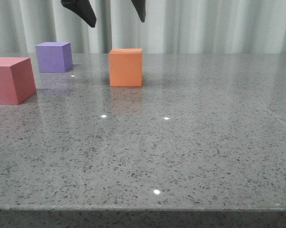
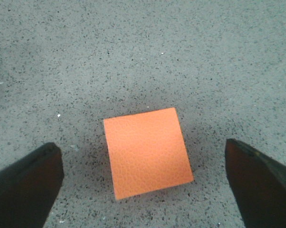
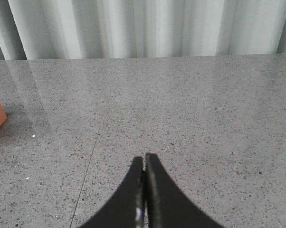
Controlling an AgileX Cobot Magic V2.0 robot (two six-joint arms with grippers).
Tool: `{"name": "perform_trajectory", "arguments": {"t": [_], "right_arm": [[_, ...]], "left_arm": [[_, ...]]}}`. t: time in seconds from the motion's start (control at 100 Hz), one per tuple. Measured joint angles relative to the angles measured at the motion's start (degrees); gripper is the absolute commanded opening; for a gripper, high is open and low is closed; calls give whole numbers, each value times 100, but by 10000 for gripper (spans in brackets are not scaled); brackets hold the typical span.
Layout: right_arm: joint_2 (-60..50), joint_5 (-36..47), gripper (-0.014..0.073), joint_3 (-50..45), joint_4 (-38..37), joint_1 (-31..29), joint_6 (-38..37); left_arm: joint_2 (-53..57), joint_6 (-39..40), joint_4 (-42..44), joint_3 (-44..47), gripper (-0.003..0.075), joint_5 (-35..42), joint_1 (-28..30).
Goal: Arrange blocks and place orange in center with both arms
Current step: 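Lower the open left gripper over the orange cube, then close the left gripper on the orange cube and lift it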
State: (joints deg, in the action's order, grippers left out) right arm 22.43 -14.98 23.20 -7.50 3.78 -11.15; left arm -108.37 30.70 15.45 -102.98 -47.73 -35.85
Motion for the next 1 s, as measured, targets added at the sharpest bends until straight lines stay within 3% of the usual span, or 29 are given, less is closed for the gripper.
{"name": "perform_trajectory", "arguments": {"t": [0.86, 1.0], "right_arm": [[0, 0, -68, 0, 0, 0, 0], [0, 0, -68, 0, 0, 0, 0]], "left_arm": [[-863, 27, 187, -185, 636, 27, -63], [-901, 27, 177, -185, 537, 38, -63]]}}
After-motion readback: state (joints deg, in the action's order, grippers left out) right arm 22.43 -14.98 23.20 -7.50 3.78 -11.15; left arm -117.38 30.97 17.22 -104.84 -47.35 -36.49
